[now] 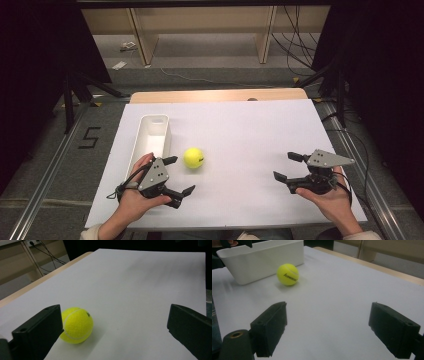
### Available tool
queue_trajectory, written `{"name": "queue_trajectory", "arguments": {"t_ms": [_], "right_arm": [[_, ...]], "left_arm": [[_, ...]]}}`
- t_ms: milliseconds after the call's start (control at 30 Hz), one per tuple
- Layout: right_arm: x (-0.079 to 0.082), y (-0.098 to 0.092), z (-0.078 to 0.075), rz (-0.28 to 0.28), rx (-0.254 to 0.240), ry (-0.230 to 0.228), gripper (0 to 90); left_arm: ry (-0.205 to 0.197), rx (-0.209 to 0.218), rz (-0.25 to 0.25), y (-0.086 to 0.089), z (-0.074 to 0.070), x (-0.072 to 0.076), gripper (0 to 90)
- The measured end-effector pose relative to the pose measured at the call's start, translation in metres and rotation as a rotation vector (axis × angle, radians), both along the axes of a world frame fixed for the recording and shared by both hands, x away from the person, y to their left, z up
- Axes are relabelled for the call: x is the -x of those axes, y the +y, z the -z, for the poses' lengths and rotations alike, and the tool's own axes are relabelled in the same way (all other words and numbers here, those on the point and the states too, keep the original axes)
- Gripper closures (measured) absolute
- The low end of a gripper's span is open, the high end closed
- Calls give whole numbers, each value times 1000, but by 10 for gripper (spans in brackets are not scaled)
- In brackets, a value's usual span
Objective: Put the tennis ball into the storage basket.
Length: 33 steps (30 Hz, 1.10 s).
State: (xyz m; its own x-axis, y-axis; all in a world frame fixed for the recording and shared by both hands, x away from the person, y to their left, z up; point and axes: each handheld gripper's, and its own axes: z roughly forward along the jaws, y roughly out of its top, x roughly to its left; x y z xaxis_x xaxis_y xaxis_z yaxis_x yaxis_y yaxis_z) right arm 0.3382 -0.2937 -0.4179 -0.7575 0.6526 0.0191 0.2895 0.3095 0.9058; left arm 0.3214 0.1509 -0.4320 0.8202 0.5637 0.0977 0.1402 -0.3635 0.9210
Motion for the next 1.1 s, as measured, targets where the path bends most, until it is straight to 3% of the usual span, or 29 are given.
{"name": "queue_trajectory", "arguments": {"t_ms": [1100], "right_arm": [[-4, 28, -1, -53, 4, -5, 157]], "left_arm": [[1, -4, 0, -1, 1, 0, 0]]}}
